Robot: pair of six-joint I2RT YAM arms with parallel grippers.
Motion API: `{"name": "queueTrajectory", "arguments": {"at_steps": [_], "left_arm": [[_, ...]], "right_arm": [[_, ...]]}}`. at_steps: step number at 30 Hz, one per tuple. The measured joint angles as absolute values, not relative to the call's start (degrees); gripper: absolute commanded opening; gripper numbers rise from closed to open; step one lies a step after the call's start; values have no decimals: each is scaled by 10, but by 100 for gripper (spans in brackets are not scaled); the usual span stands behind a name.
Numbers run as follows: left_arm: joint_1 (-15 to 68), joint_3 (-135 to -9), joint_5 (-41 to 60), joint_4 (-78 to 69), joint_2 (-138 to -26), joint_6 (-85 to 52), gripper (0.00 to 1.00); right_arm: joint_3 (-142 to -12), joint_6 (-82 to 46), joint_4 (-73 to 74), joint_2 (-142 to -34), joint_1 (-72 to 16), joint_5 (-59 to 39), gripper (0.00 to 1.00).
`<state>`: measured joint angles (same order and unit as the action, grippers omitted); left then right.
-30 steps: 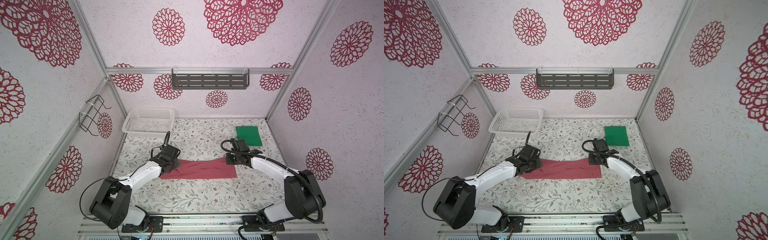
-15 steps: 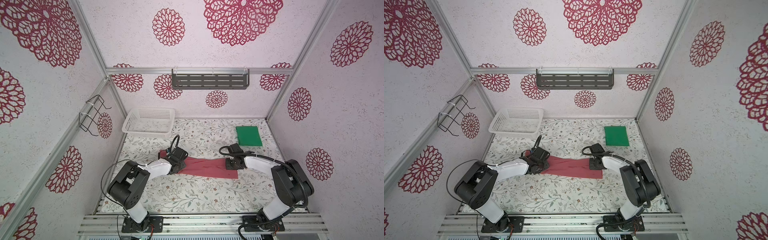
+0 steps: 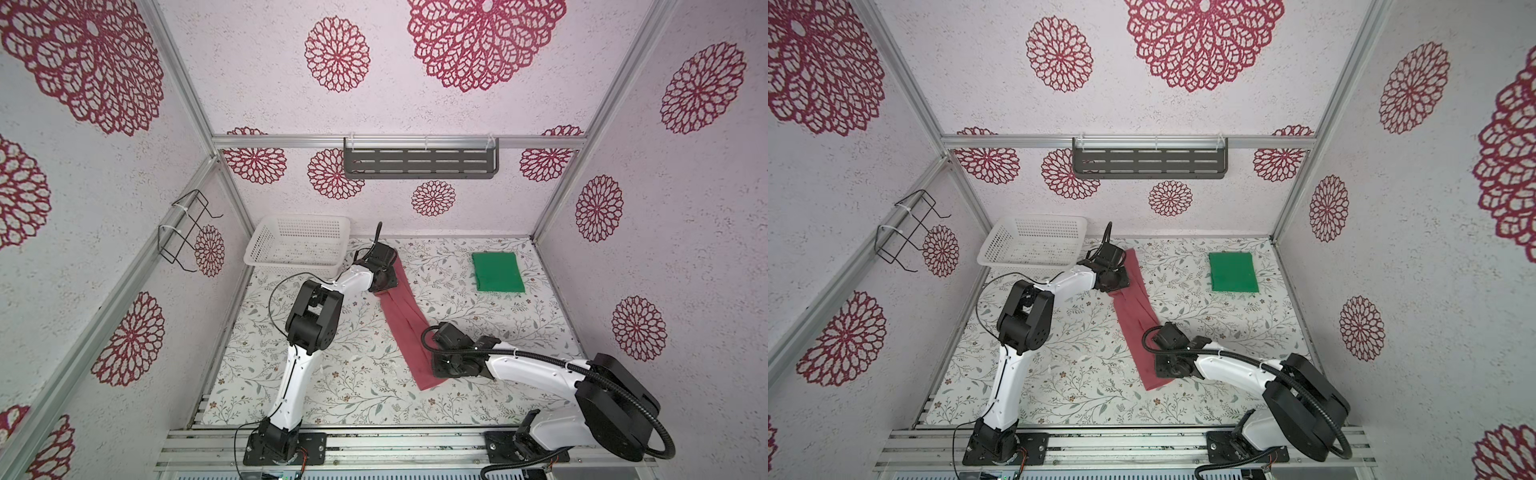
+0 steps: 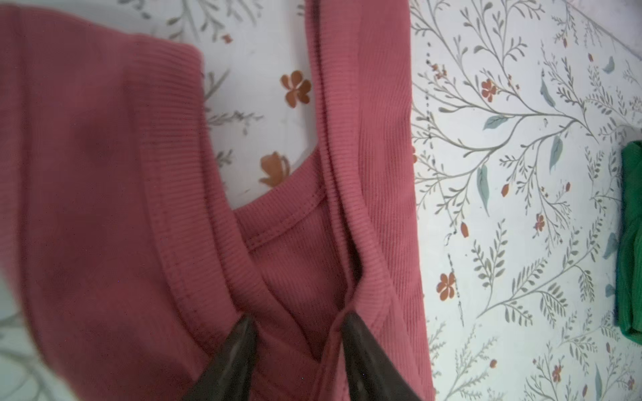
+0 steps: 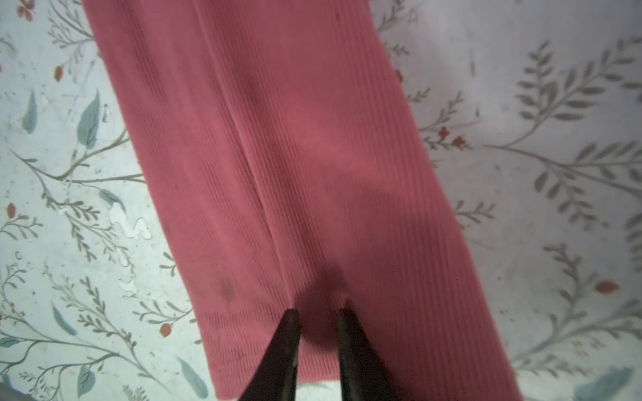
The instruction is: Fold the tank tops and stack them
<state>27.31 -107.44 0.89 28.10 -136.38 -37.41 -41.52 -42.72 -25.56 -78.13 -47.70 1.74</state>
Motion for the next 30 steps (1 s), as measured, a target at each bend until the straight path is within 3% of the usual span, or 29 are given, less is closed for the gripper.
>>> {"name": "queueTrajectory", "arguments": {"at_steps": [7, 14, 18, 23, 27, 30], "left_arm": [[264, -1080, 18, 357, -1350, -241, 56], [248, -1007, 20, 381, -1293, -232, 56], [247, -999, 25, 371, -1298, -244, 55], [248, -1064, 47, 371, -1343, -258, 54], [253, -1146, 67, 375, -1394, -258, 55], [259, -1182, 75, 381, -1414, -240, 62]], "right_arm": [[-496, -370, -298, -776, -439, 31, 17], [-494, -340, -232, -869, -434, 15, 12], [-444, -346, -216, -860, -434, 17, 12], [-359, -396, -178, -785, -447, 7, 15], [-331, -454, -140, -761, -507, -4, 18], [-338, -478, -134, -756, -540, -13, 19]]}}
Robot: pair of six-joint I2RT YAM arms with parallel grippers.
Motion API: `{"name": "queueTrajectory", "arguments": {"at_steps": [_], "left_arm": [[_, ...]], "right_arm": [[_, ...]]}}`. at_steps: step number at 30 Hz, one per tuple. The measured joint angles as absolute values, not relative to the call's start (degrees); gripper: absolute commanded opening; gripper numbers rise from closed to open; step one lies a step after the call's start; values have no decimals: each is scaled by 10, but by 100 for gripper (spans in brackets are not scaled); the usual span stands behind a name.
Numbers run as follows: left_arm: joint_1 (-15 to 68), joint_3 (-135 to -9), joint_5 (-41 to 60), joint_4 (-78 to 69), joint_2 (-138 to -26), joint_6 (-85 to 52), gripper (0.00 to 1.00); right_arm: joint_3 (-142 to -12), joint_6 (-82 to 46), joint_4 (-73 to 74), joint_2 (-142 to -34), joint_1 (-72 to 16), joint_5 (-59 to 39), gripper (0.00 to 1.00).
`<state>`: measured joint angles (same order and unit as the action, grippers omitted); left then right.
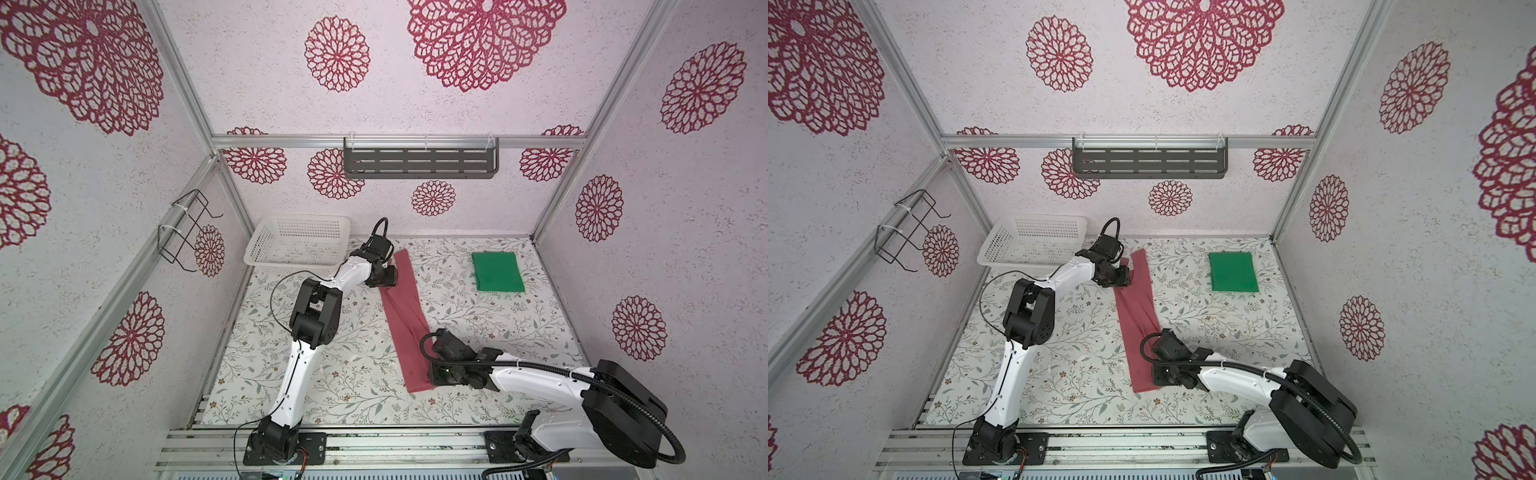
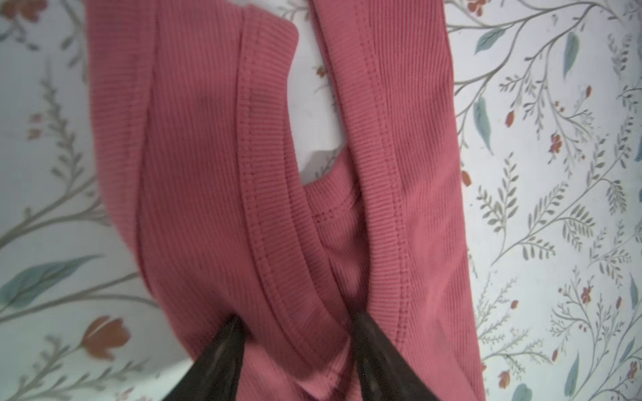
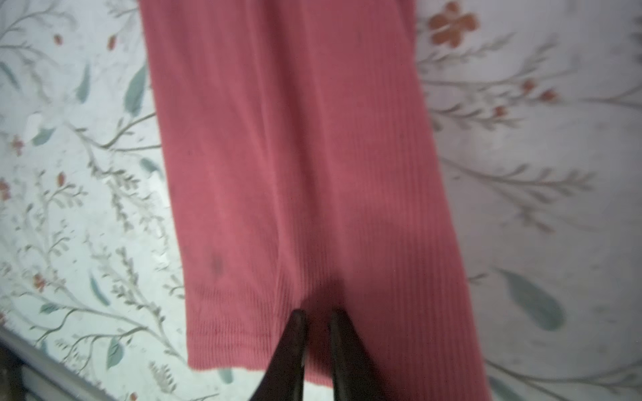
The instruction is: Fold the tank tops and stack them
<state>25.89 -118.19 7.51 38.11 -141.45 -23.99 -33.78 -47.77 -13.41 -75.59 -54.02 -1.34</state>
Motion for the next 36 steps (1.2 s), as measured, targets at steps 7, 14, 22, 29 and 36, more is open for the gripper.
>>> {"name": "queueTrajectory", "arguments": {"at_steps": [7, 14, 22, 29, 36], "left_arm": [[263, -1147, 67, 404, -1380, -178, 84], [266, -1028, 27, 408, -1223, -188, 89], [331, -687, 1, 334, -968, -329, 82], [429, -502, -4, 330, -787, -498, 76], [508, -358, 23, 190, -738, -704, 70]], "right_arm": [[-409, -466, -189, -710, -507, 0, 19], [-422, -430, -190, -748, -469, 12, 16], [-290, -443, -190, -691, -461, 10, 17], [-335, -428, -280, -608, -426, 0, 41], [-349, -372, -280, -594, -292, -91, 41]]}}
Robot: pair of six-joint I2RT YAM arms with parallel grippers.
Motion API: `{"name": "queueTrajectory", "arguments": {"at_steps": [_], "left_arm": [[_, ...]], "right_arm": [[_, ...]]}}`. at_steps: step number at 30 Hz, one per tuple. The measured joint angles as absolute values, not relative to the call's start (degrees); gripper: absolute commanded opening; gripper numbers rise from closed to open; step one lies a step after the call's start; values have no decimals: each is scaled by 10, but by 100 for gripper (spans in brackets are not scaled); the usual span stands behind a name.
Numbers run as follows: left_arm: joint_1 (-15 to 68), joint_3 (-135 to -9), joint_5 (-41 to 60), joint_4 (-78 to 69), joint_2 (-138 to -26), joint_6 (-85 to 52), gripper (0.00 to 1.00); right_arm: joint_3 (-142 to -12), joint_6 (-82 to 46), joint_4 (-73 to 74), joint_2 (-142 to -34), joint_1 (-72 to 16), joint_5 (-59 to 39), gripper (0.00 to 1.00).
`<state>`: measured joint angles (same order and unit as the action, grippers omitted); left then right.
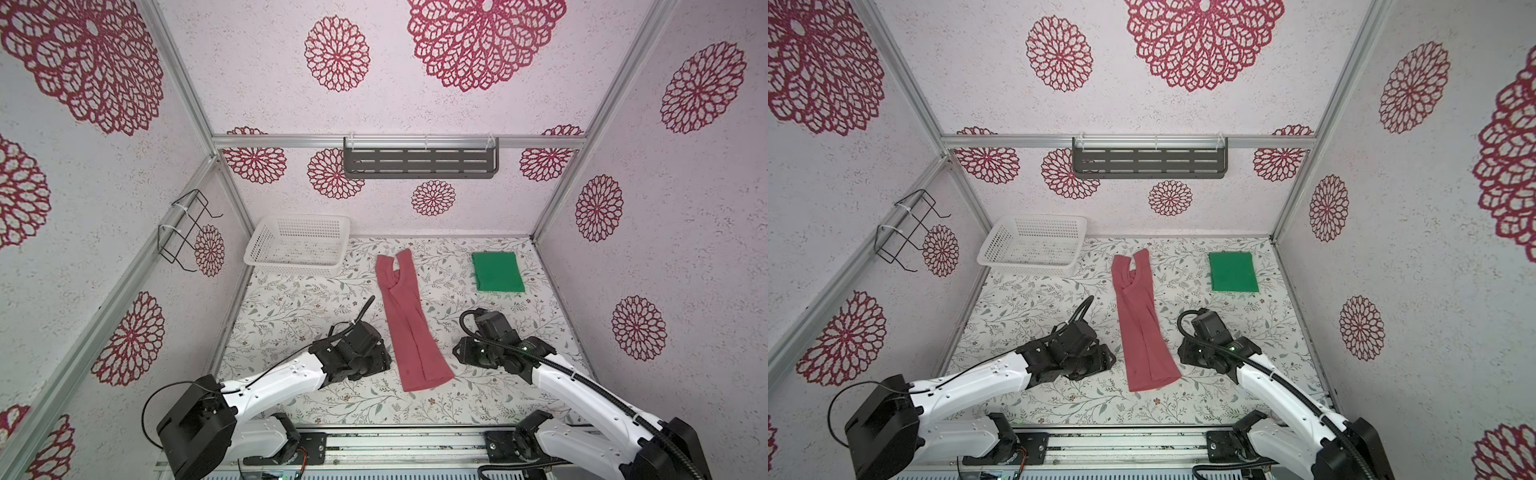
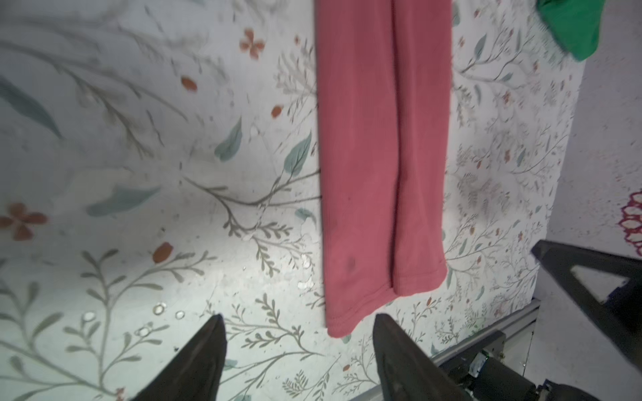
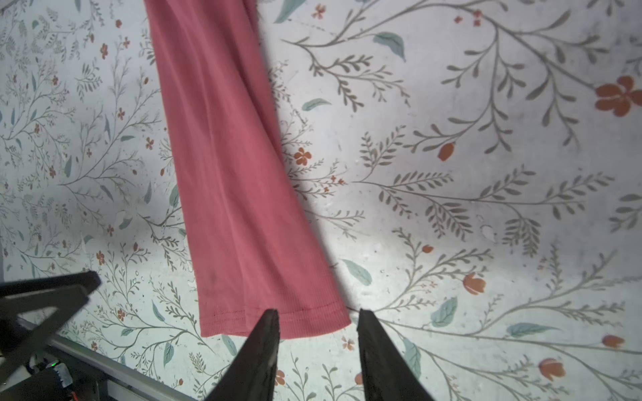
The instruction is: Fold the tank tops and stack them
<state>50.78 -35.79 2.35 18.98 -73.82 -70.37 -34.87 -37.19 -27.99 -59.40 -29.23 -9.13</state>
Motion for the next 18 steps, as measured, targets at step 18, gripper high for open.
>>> {"name": "queueTrajectory", "arguments": {"at_steps": [18], "left_arm": [[599, -302, 37, -101, -875, -933, 37]], "right_arm": [[-215, -366, -162, -602, -267, -224, 43]]}}
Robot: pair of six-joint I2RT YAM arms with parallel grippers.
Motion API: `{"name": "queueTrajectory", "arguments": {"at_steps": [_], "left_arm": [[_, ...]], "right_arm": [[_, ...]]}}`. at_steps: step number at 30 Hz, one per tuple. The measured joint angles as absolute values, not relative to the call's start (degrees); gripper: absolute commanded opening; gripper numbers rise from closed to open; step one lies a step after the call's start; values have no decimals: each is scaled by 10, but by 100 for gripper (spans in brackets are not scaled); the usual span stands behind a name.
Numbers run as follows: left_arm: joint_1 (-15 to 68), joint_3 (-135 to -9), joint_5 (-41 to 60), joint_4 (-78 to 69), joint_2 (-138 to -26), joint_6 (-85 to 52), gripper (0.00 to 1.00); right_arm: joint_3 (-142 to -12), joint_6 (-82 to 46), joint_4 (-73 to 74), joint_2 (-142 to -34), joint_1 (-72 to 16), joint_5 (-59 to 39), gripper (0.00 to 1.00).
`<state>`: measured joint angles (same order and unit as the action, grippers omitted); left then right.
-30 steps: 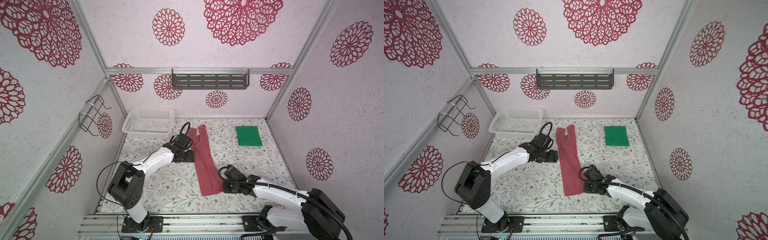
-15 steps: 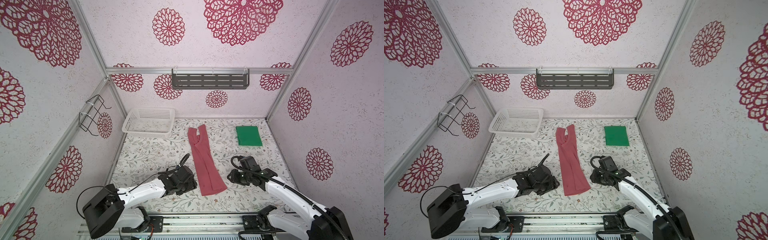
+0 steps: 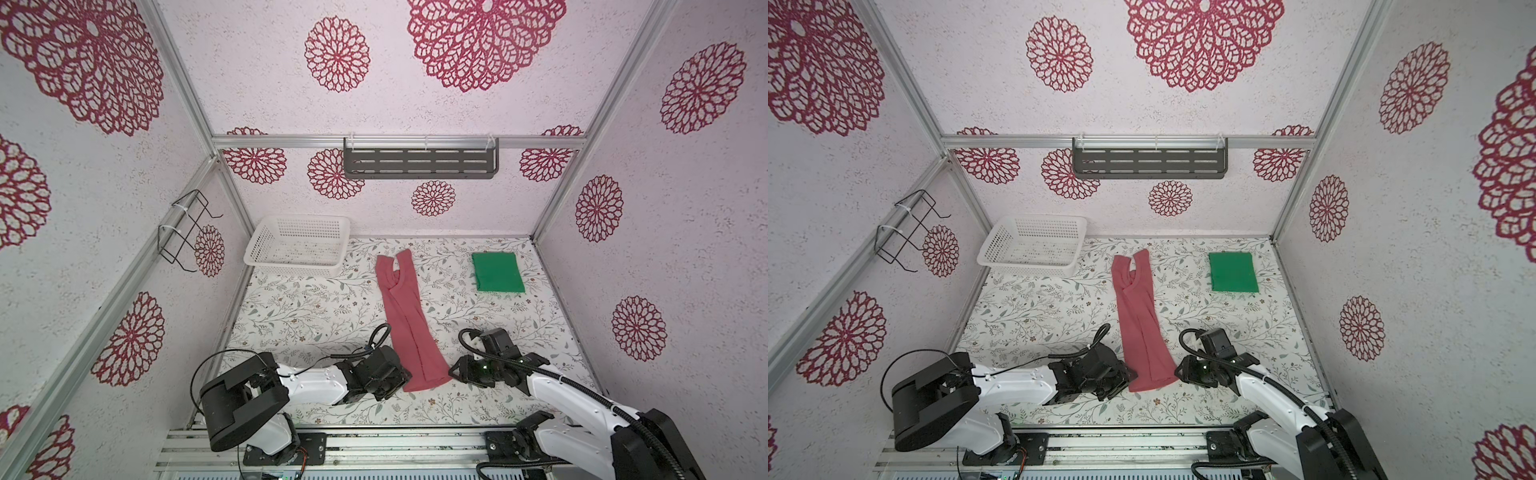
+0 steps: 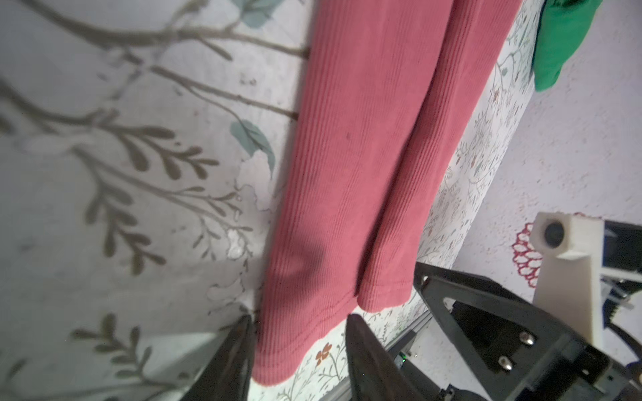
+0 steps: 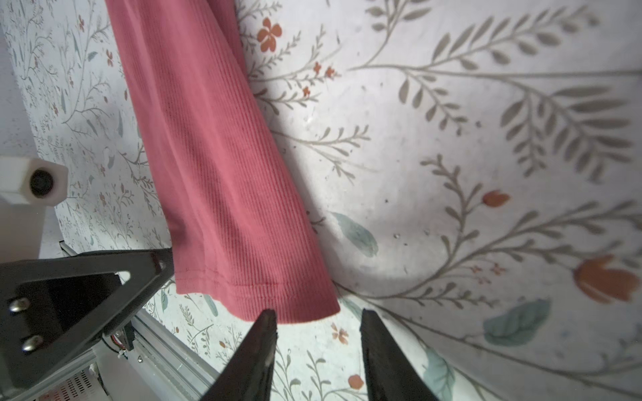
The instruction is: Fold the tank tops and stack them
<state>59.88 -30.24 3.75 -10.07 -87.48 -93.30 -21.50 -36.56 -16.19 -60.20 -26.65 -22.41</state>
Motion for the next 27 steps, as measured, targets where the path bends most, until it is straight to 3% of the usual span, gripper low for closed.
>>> {"name": "queueTrajectory", "arguments": {"at_steps": [7, 12, 15, 18, 20, 27], "left_arm": [[601, -304, 40, -96, -890, -939, 7], [602, -314, 36, -56, -881, -926, 1], [602, -314, 31, -30, -869, -920, 6], [602, -314, 29, -17, -861, -914, 29], [602, -314, 30, -12, -853, -913, 37], [603, -301, 30, 25, -814, -907, 41]], "right_arm": [[-199, -376, -127, -605, -266, -225, 42], [-199, -381, -109, -606, -266, -225, 41], [-194, -389, -96, -606, -267, -227, 41], [-174, -403, -75, -600, -267, -232, 41], [-162, -417, -63, -587, -271, -234, 41], [-135, -458, -33, -561, -299, -234, 41]]}}
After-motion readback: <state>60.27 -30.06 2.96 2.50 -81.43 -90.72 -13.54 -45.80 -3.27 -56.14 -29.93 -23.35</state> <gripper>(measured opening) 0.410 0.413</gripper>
